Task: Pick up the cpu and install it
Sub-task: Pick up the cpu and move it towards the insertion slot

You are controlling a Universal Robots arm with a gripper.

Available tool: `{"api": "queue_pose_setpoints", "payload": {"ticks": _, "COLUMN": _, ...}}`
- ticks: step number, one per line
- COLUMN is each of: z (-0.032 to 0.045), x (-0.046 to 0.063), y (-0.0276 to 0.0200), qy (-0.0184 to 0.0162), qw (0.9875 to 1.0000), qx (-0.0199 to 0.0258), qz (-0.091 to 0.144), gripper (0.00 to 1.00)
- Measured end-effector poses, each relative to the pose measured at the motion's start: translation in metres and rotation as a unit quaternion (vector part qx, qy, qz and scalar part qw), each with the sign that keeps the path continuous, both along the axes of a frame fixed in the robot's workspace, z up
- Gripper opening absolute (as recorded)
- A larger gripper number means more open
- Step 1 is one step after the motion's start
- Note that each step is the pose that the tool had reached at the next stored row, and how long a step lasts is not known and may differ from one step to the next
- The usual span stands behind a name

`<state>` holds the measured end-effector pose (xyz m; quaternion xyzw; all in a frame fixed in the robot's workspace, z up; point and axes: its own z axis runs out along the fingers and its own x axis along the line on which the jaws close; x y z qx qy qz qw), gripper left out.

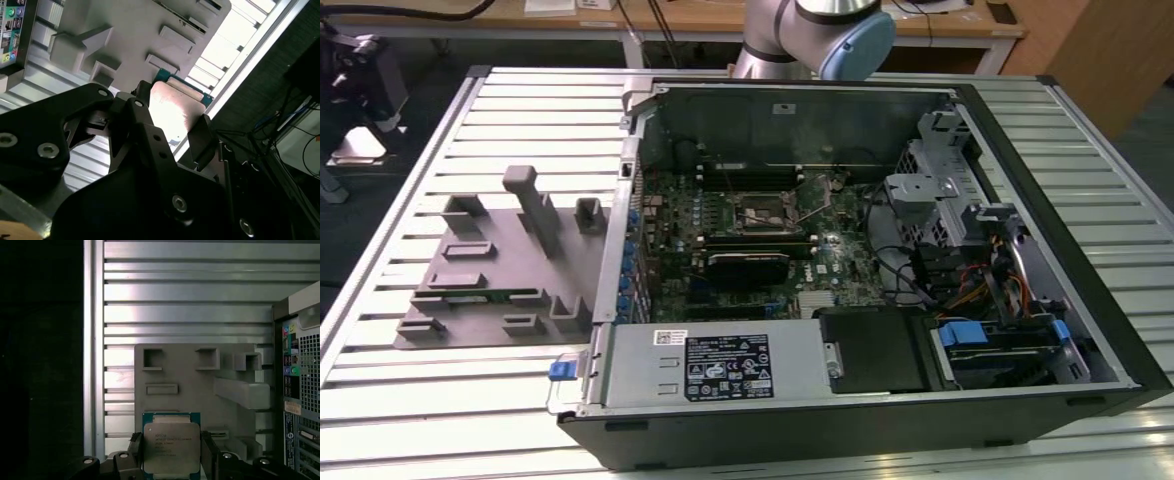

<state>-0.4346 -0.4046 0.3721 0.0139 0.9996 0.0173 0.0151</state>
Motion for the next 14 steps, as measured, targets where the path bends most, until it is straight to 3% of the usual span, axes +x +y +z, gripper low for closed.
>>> {"api": "queue_pose_setpoints", "payload": {"ticks": 14, "z": 0.0239, "x": 0.000, "y": 0.0001, "qy": -0.0005, "qw": 1.0000, "qx": 0.0000, "qz": 0.000, "gripper": 0.55}}
